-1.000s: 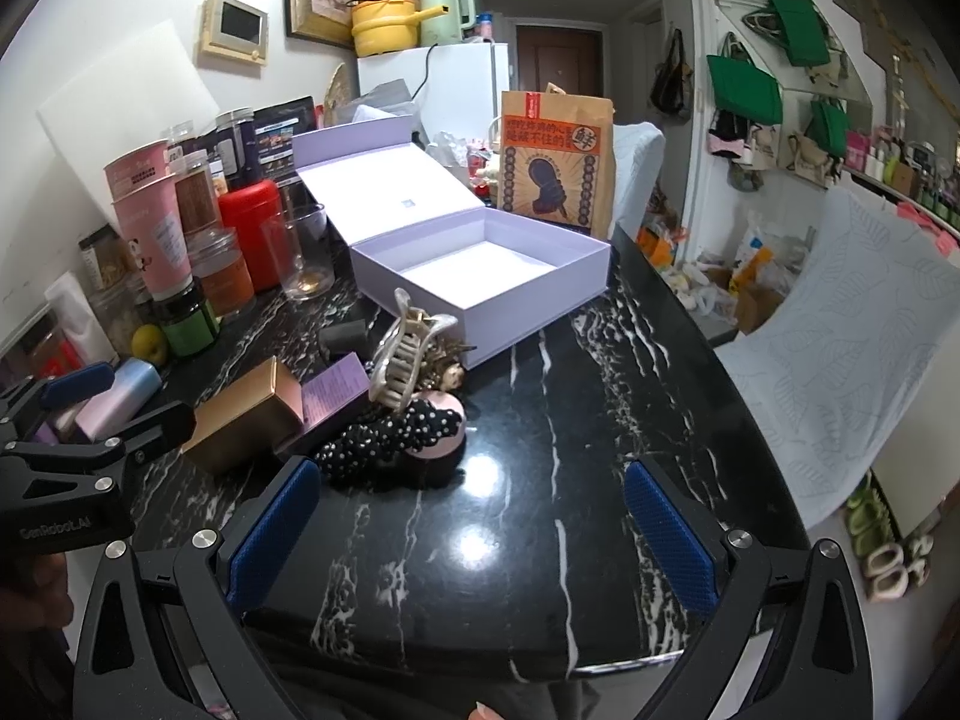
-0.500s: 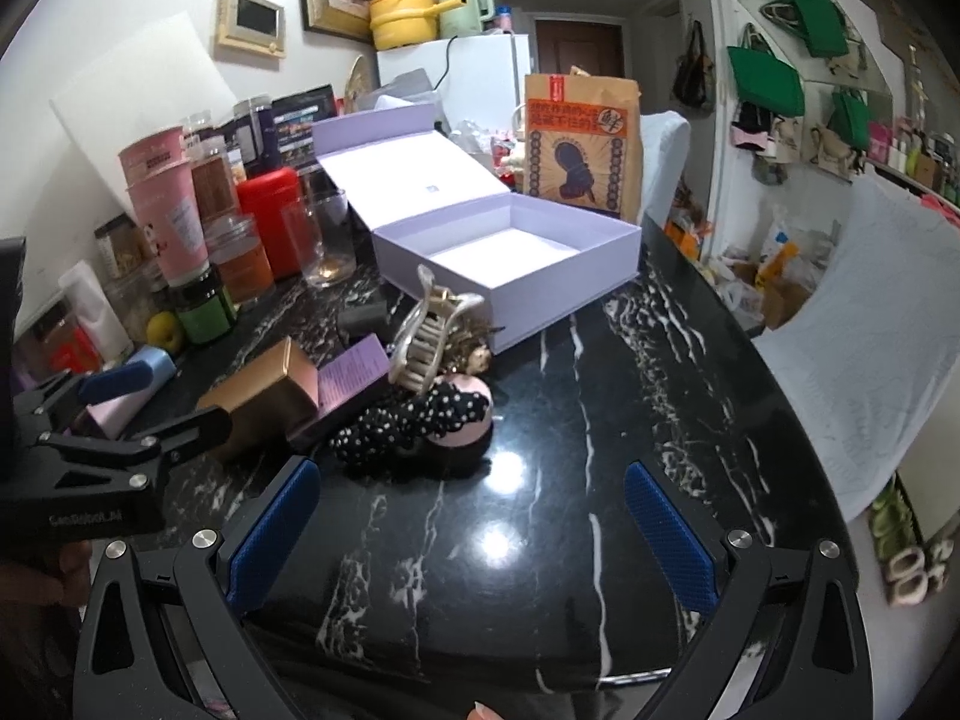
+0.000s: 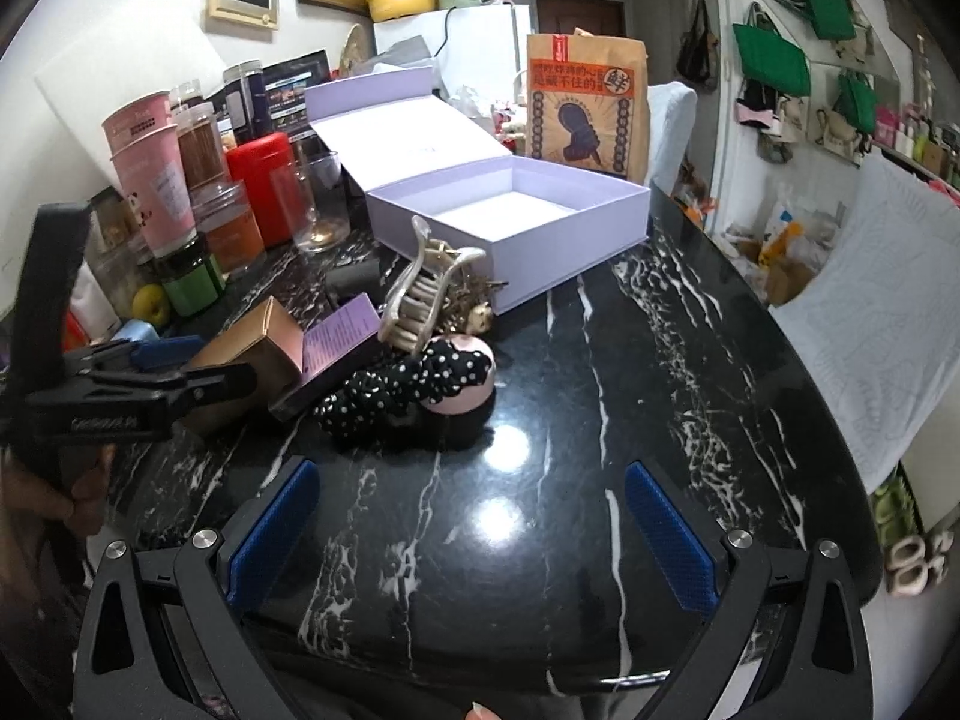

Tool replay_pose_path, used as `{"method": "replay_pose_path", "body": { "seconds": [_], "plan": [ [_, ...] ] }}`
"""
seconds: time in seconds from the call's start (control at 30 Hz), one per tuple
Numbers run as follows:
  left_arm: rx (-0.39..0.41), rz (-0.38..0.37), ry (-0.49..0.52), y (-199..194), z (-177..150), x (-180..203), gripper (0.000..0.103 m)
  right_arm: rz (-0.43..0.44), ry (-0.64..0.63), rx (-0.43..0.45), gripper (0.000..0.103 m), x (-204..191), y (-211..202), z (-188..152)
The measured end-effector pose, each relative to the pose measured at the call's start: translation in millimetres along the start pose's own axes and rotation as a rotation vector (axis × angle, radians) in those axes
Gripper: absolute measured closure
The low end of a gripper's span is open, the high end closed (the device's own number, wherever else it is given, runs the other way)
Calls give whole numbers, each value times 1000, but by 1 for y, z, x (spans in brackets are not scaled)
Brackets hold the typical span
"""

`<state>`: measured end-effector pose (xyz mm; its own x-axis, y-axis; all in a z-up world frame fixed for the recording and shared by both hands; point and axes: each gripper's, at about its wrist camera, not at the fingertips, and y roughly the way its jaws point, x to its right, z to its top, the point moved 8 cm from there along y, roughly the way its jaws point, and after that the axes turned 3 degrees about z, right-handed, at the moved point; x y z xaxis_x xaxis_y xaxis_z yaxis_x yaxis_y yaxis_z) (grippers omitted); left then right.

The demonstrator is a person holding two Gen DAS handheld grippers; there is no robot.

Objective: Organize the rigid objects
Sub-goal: 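Grasp the gold box with the left gripper while the right gripper grasps the polka-dot scrunchie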

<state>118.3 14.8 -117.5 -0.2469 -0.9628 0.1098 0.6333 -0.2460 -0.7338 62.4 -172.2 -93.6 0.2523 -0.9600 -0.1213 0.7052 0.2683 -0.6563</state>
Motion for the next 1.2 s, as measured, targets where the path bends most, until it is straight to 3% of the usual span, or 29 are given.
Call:
{"method": "replay_pose_path", "body": {
  "seconds": [0.1,0.2,0.23,0.53,0.73,1.0,1.07,1.13,1.2],
  "plan": [
    [-16,-11,12,6,-1,0,29,8,-3,-16,0,-2,6,-3],
    [-23,-25,20,6,-3,2,55,9,-2,-24,0,-4,11,-3],
    [-25,-18,23,6,-4,1,57,12,-1,-29,0,-4,12,-3],
    [-29,-43,-36,-4,-7,-5,58,22,6,-44,0,-1,26,1],
    [10,-54,-67,-22,2,-6,58,50,24,-83,1,-1,37,5],
    [46,12,-93,-36,9,-19,58,116,41,-93,22,-18,53,13],
    [42,18,-109,-35,10,-25,58,128,46,-111,39,-20,59,16],
    [40,12,-126,-33,11,-30,58,140,59,-127,47,-22,65,17],
    [37,8,-135,-30,12,-35,58,162,85,-147,47,-22,71,18]
  ]
}}
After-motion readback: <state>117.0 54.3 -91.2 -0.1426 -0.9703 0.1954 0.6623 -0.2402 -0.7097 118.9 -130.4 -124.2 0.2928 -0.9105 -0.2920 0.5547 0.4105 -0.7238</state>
